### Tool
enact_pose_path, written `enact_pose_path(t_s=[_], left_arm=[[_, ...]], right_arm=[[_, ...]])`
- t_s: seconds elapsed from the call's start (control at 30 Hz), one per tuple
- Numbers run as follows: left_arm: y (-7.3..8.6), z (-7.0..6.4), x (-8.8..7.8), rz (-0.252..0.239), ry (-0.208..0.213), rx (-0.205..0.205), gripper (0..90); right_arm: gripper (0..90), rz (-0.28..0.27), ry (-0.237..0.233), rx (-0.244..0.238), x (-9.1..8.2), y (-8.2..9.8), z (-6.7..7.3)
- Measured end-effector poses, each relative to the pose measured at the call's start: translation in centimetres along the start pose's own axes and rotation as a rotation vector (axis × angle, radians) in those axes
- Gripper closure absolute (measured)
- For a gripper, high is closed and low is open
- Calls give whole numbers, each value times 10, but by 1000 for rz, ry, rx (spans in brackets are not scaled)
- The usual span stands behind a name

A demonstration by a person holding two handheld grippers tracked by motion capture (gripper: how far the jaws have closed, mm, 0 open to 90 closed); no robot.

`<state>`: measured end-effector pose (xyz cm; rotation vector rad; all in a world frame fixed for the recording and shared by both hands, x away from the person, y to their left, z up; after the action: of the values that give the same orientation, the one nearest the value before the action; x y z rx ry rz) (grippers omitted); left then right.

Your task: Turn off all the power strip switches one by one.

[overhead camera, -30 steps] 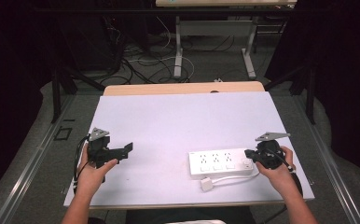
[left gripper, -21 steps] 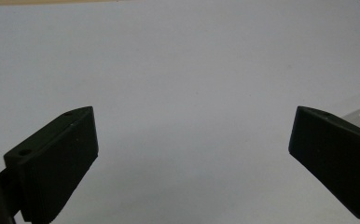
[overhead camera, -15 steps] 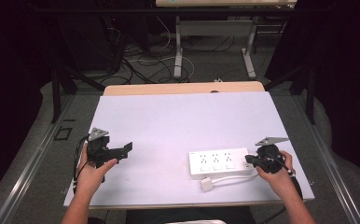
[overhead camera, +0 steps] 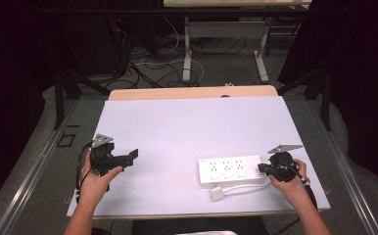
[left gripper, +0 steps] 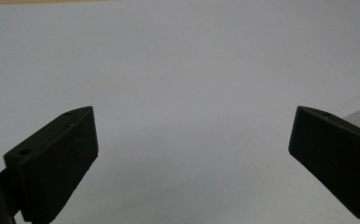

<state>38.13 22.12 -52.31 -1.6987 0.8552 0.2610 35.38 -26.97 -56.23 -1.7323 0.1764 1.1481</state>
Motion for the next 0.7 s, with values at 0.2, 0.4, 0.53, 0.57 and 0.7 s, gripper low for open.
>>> enact_pose_path(t_s=[0.2,0.4,0.53,0.57,0.7], left_arm=[[0,0,0,1,-2,0,13],[1,1,1,9,-2,7,13],[1,1,1,13,-4,7,13],[1,1,1,11,-3,4,13],[1,1,2,9,-5,2,13]], right_arm=[[900,0,-2,-11,0,0,0],[900,-1,-4,-17,1,0,0],[900,3,-20,-17,2,1,1],[900,-4,-34,-16,3,0,2],[900,10,-14,-54,5,-4,8]])
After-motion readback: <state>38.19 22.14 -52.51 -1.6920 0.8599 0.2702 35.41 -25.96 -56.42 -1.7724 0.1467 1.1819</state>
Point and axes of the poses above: each handheld gripper's, and its own axes: x roughly forward along the jaws, y roughly out of its underside, z roughly to its left, the point moved 5 cm from there along x, roughly forward along the jaws, and after that the axes turned 12 degrees about -x, right-handed, at the moved point
